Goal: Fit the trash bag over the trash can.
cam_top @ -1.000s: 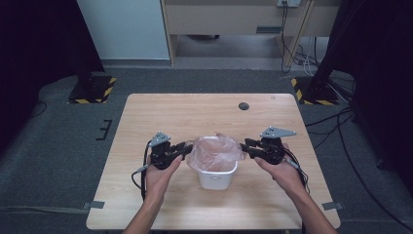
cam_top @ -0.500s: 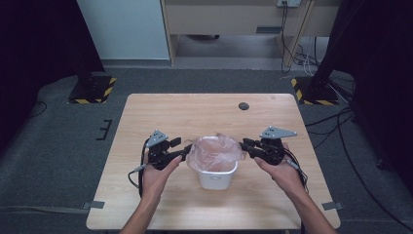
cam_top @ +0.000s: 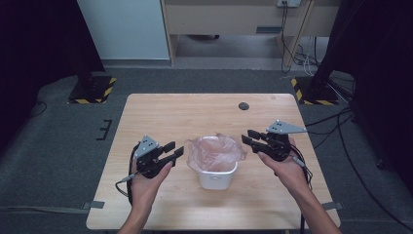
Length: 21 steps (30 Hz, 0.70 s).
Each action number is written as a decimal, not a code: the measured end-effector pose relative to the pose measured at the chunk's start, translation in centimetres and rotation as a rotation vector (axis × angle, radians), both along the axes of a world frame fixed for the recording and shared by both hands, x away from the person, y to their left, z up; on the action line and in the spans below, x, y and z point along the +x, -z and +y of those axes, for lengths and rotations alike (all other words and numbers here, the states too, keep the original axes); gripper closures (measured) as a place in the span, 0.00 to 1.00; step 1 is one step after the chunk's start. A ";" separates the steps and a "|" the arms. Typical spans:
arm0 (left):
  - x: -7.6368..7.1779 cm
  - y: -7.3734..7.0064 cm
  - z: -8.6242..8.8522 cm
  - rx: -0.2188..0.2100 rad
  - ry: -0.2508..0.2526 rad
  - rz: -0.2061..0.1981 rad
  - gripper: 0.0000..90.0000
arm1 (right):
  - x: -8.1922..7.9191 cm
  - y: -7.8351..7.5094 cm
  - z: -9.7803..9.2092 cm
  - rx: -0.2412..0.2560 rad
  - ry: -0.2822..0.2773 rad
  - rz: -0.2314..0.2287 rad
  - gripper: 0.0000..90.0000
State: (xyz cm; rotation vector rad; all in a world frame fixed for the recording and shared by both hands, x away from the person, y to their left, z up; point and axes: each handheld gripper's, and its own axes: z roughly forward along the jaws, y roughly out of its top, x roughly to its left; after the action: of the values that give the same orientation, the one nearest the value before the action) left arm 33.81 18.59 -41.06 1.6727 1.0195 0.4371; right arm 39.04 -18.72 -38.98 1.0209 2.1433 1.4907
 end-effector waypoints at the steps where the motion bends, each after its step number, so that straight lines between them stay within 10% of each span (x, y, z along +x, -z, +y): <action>1: -0.3 -0.3 0.1 -0.007 0.002 -0.008 0.64 | 0.0 -0.2 0.2 -0.004 -0.005 -0.005 0.67; 11: -2.4 -2.1 -0.6 -0.069 0.068 -0.015 0.51 | -0.2 -2.0 3.3 0.015 -0.076 -0.005 0.56; 21: -2.7 -2.2 -2.5 -0.039 0.157 0.002 0.51 | 0.5 -1.5 4.8 -0.009 -0.122 0.059 0.44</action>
State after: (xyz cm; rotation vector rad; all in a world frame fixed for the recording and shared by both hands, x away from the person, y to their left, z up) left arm 31.09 16.09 -38.87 1.7034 0.8853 0.3104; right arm 39.58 -13.97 -37.51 0.9576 2.2882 1.5208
